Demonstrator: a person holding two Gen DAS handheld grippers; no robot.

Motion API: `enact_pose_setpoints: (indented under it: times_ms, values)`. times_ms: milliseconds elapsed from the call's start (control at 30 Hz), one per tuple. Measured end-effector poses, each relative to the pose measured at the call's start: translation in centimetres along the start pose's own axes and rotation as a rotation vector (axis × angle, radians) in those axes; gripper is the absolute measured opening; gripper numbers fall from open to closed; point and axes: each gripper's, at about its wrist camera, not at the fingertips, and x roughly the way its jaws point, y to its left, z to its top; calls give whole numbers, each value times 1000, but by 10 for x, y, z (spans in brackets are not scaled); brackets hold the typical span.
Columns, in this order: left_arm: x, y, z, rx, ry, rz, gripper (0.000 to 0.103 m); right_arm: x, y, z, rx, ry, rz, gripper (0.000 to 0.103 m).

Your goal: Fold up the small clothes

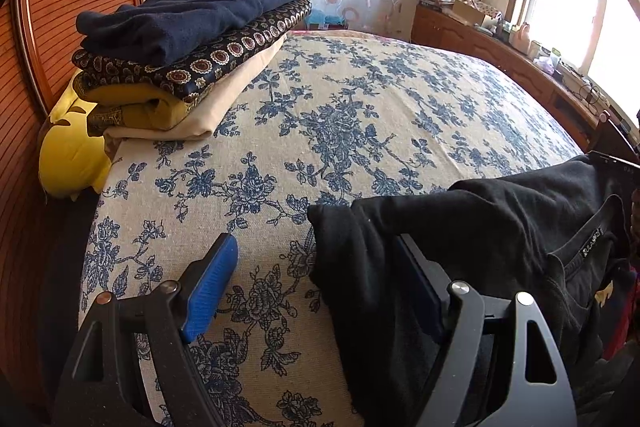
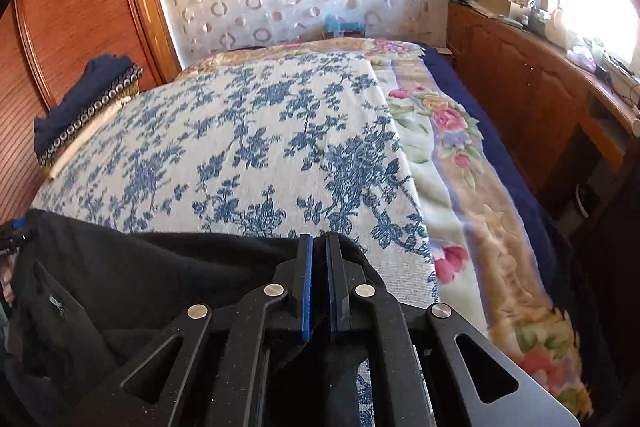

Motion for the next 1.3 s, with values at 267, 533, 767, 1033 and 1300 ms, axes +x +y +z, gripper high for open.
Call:
enact_pose_setpoints:
  times_ms: [267, 533, 767, 1033, 1300]
  values:
    - [-3, 4, 2, -29, -2, -57, 59, 5, 3, 4, -42, 32, -37, 48]
    - [-3, -1, 1, -23, -4, -70, 41, 18, 0, 5, -38, 69, -27, 63]
    - [-18, 3, 0, -66, -65, -68, 12, 18, -4, 1, -46, 41, -19, 64]
    - [-14, 8, -5, -90, -48, -70, 12, 18, -3, -4, -51, 26, -17, 64]
    - [-21, 11, -9, -117, -92, -51, 10, 17, -3, -5, -59, 21, -14, 64]
